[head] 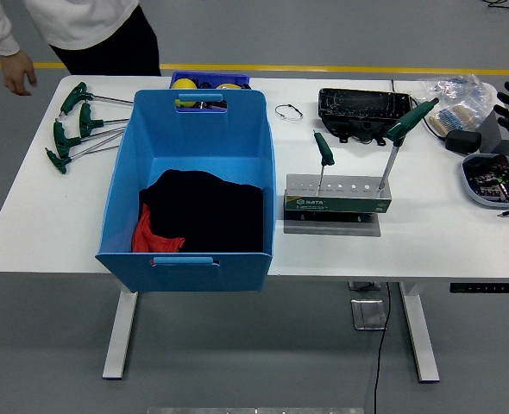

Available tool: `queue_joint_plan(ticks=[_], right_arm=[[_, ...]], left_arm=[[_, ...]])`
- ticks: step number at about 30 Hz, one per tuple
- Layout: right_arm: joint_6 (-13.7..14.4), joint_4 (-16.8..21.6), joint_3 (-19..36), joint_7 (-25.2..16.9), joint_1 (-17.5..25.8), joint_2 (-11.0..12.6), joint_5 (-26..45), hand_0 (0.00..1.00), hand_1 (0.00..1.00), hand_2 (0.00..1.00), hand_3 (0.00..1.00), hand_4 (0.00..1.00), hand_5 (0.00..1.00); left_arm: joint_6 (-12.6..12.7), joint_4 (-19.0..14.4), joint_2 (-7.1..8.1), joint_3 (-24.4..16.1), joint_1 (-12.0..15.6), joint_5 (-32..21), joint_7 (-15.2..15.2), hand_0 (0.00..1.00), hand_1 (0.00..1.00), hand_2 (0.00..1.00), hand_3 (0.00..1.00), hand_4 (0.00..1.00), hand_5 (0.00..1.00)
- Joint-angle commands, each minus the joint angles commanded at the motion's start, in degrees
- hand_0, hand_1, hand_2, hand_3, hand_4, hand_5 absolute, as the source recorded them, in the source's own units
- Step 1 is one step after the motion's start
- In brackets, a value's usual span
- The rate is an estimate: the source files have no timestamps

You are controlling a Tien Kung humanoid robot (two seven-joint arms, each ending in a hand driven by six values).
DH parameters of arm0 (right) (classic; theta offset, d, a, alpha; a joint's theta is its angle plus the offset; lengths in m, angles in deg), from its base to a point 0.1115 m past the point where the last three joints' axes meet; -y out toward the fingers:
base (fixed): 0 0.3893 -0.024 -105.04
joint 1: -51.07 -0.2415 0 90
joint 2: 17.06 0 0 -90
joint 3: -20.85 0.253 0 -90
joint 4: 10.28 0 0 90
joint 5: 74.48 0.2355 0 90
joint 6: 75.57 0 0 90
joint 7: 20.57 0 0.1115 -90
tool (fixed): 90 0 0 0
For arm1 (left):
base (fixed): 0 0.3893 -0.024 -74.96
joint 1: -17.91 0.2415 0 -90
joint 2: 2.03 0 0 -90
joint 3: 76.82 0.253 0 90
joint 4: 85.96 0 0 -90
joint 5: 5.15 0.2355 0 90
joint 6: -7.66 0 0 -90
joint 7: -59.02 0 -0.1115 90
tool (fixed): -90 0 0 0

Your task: Lift tool from toolbox,place it in box,lift tool from toolbox,place it in box

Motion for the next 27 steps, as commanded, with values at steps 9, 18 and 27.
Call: queue_joint_plan(ticks=[9, 18, 27], right_arm=[[0.1, 0.0, -0.4, -0.1, -0.6, 1.3, -0.8, 0.998, 0.934, 0.941, 0.949, 0.998, 0.998], [0.9, -0.6, -3.5, -1.6, -4.0, 5.5, -7.6, 0.998, 0.934, 0.937, 0.940, 0.998, 0.986], [2.4, -2.6, -9.3, -5.3, -9.1, 10.6, -19.8, 0.998, 0.934, 0.936, 0.941, 0.998, 0.917]], left_arm=[[0.1, 0.0, 0.04, -1.0, 0.1, 1.2, -0.2, 0.552, 0.543, 0.567, 0.699, 0.719, 0.686], [-0.1, 0.0, 0.12, 0.5, -0.2, -0.6, 0.3, 0.550, 0.542, 0.566, 0.699, 0.719, 0.687], [-0.1, 0.0, 0.05, -0.1, -0.5, -0.1, 0.2, 0.550, 0.542, 0.566, 0.699, 0.719, 0.686]])
